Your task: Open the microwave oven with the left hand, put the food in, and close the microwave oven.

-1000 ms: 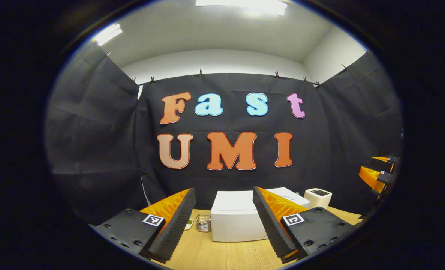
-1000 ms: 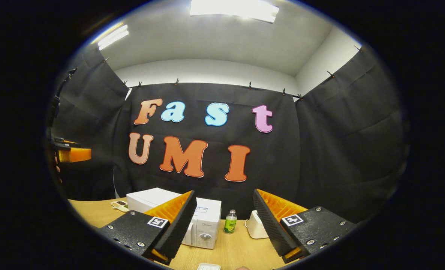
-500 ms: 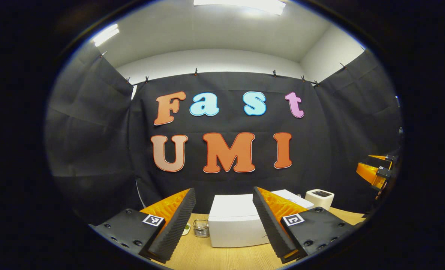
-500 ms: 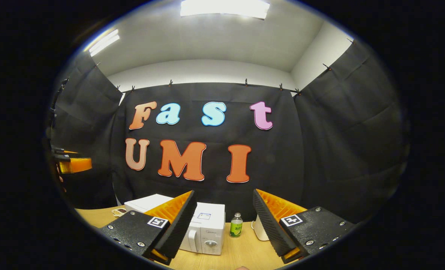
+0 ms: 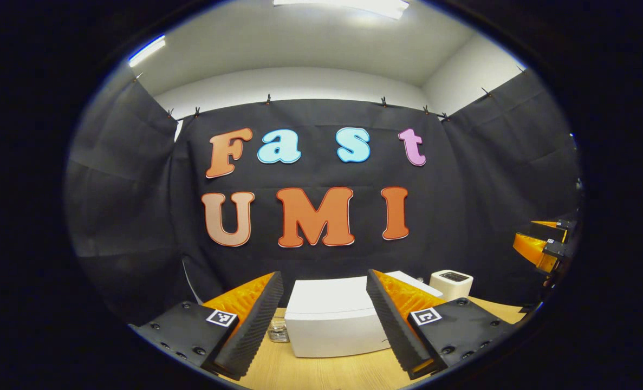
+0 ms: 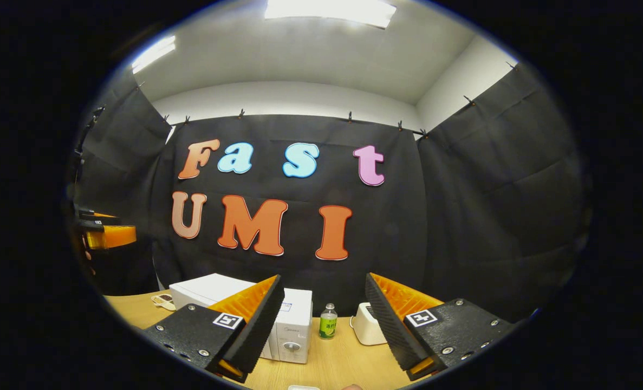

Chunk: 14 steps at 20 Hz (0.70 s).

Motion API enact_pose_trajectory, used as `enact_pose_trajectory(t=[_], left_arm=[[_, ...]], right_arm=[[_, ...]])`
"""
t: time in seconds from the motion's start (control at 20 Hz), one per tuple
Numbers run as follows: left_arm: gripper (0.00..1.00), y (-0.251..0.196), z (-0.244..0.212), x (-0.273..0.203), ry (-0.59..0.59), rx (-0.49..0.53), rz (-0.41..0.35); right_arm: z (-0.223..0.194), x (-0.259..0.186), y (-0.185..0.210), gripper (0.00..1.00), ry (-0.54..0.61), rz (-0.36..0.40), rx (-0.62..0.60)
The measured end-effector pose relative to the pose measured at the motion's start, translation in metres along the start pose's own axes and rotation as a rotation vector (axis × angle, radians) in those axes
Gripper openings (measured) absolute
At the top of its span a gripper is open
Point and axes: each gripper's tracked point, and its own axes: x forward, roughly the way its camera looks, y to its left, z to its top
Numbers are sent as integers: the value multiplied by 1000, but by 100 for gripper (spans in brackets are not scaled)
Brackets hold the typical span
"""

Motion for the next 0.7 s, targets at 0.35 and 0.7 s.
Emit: enact_pose_trajectory(t=[0.35,0.7], left_arm=[[100,-44,4,-11,-10,21,14],[100,-112,-48,1,32,3,-54]], right_arm=[[0,-15,-38,94,9,4,2],[-40,-26,-67,94,68,-11,24]])
